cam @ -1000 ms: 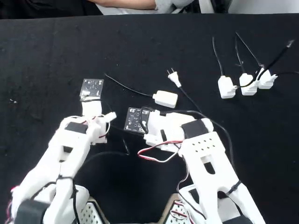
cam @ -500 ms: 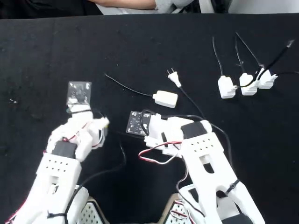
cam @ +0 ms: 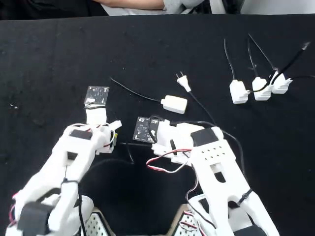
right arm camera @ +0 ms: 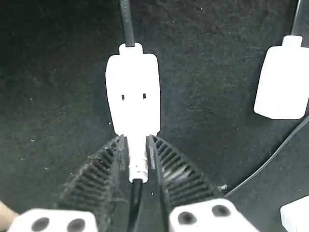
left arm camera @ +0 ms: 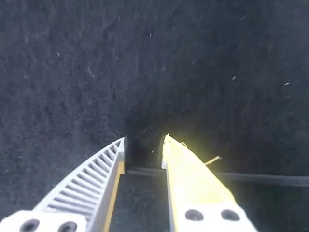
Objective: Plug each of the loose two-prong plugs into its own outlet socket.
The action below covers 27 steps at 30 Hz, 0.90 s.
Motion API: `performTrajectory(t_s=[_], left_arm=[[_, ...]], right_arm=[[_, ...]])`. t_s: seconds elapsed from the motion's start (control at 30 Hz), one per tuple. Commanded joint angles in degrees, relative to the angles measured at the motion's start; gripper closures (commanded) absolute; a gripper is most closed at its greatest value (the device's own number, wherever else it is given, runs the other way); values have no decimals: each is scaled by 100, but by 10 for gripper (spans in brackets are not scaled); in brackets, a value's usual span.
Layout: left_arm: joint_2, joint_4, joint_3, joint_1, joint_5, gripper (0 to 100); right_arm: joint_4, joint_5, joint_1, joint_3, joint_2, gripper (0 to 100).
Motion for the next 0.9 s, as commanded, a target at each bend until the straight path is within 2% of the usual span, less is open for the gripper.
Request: performTrajectory(t_s=[0.0, 0.37, 0.53, 0.6, 0.73, 0.8, 0.87], left_arm=[[308, -97, -453, 31, -44, 870], [413, 0, -435, 22, -79, 870], [404, 870, -760, 22, -88, 870], [404, 1046, -822, 22, -88, 870], [404, 967, -787, 22, -88, 870], [404, 914, -778, 22, -88, 870], [413, 879, -769, 22, -88, 870]], right_arm=[[-352, -35, -26, 22, 66, 988], [-510, -35, -132, -259, 101, 988], [-510, -88, -132, -277, 75, 983], [-484, -422, -132, -418, 75, 979], [-237, -1310, -141, -963, 66, 835], [-44, -1433, -237, -1218, 66, 753], [211, -1451, -334, -1446, 66, 722]])
